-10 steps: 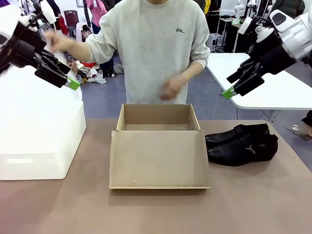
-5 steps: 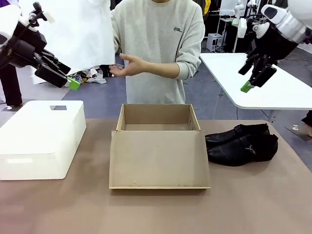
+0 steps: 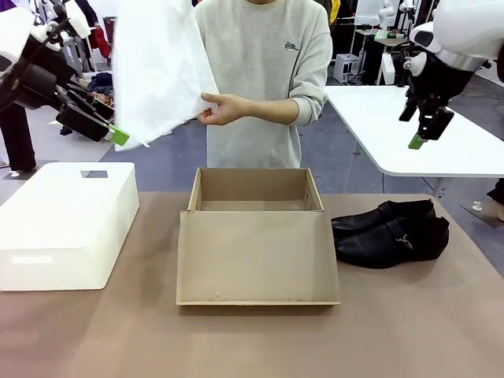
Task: Pack the shoes into the box.
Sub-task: Place one shoe of the Shoes into the Shoes Box.
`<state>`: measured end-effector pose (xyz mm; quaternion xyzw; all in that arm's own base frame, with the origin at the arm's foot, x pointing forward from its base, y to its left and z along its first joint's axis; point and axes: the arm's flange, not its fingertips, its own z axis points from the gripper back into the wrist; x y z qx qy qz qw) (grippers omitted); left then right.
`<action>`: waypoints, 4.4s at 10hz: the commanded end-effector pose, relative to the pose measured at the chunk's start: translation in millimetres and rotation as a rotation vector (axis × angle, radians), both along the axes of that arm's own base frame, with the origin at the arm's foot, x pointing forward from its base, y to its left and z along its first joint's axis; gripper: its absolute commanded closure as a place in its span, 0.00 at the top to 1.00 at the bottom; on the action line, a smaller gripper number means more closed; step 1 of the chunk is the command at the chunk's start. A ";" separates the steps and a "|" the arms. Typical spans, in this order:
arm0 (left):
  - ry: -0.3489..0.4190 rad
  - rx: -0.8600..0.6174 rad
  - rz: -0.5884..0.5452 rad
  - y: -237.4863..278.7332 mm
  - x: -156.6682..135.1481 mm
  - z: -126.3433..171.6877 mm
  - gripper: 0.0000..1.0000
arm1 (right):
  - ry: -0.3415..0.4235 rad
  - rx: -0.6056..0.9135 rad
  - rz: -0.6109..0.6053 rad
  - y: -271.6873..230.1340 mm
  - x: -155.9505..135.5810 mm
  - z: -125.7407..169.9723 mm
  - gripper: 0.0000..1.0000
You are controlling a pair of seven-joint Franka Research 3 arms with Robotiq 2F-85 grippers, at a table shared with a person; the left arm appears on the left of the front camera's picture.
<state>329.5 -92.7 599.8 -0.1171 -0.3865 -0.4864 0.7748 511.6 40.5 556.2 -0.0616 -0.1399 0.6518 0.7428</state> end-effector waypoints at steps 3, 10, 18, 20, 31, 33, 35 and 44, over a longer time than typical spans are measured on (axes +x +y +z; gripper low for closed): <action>0.000 -0.007 -0.013 0.9 0.5 -0.1 1.00 | 0.079 -0.044 -0.041 -27.3 38.4 -38.6 1.00; 0.000 -0.007 -0.013 0.9 0.5 -0.1 1.00 | 0.162 0.011 -0.054 -50.6 68.8 -111.3 1.00; 0.000 -0.007 -0.013 0.9 0.5 -0.1 1.00 | 0.185 -0.005 -0.085 -46.4 68.7 -126.3 1.00; 0.000 -0.007 -0.013 0.9 0.5 -0.1 1.00 | 0.185 -0.005 -0.085 -46.4 68.7 -126.3 1.00; 0.000 -0.007 -0.013 0.9 0.5 -0.1 1.00 | 0.187 -0.075 -0.131 -64.0 94.5 -151.0 1.00; 0.000 -0.007 -0.013 0.9 0.5 -0.1 1.00 | 0.214 -0.075 -0.144 -66.0 102.6 -159.1 1.00; 0.000 -0.007 -0.013 0.9 0.5 -0.1 1.00 | 0.232 -0.080 -0.147 -64.7 103.2 -163.0 1.00; 0.000 -0.007 -0.013 0.9 0.5 -0.1 1.00 | 0.309 -0.092 -0.147 -63.9 106.4 -190.3 1.00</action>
